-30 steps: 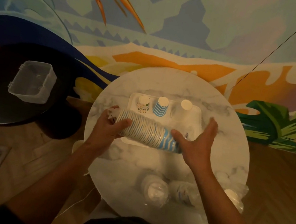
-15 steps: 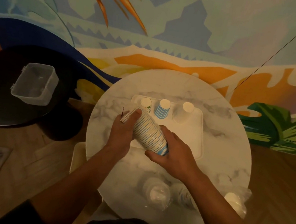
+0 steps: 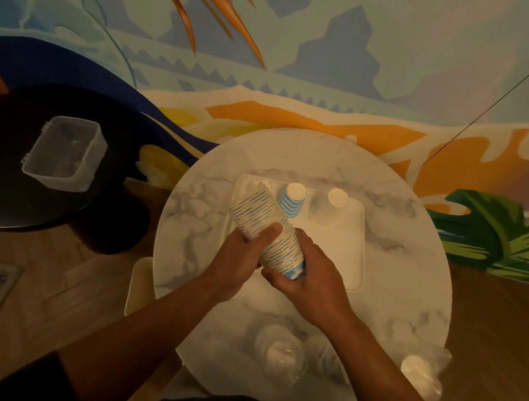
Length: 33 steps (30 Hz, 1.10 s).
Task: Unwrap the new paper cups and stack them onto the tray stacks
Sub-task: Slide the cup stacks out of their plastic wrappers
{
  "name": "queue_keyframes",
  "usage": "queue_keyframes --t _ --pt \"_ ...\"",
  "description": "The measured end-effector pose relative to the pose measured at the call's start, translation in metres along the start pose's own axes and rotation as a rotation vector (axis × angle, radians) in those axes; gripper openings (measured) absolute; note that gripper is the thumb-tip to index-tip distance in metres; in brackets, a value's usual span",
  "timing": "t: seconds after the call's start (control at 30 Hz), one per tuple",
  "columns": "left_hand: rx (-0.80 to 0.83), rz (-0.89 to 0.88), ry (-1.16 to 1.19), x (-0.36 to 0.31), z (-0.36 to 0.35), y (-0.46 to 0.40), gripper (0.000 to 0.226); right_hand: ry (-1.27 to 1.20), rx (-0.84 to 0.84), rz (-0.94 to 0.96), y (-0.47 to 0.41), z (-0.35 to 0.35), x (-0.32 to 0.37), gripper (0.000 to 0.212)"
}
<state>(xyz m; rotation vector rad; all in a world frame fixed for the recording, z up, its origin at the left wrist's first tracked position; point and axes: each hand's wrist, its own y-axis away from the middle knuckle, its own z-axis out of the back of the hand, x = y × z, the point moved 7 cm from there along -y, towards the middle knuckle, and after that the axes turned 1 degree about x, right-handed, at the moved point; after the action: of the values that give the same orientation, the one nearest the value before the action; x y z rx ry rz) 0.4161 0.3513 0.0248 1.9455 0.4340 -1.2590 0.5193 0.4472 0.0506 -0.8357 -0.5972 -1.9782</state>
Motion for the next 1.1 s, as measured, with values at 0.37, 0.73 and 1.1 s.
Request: queue_keyframes --t 0.37,0.73,1.1 --pt "-0.234 -0.074 0.146 -0.033 0.031 -0.015 0.098 0.033 0.025 0.019 0.005 0.003 0.004 0.073" --pt "-0.198 -0.08 0.271 0.004 0.027 -0.008 0.04 0.088 0.058 -0.004 -0.005 -0.016 0.01 0.072" --pt "-0.002 0.006 0.182 0.016 0.006 0.009 0.03 0.015 0.006 -0.017 -0.011 -0.02 0.018 0.068"
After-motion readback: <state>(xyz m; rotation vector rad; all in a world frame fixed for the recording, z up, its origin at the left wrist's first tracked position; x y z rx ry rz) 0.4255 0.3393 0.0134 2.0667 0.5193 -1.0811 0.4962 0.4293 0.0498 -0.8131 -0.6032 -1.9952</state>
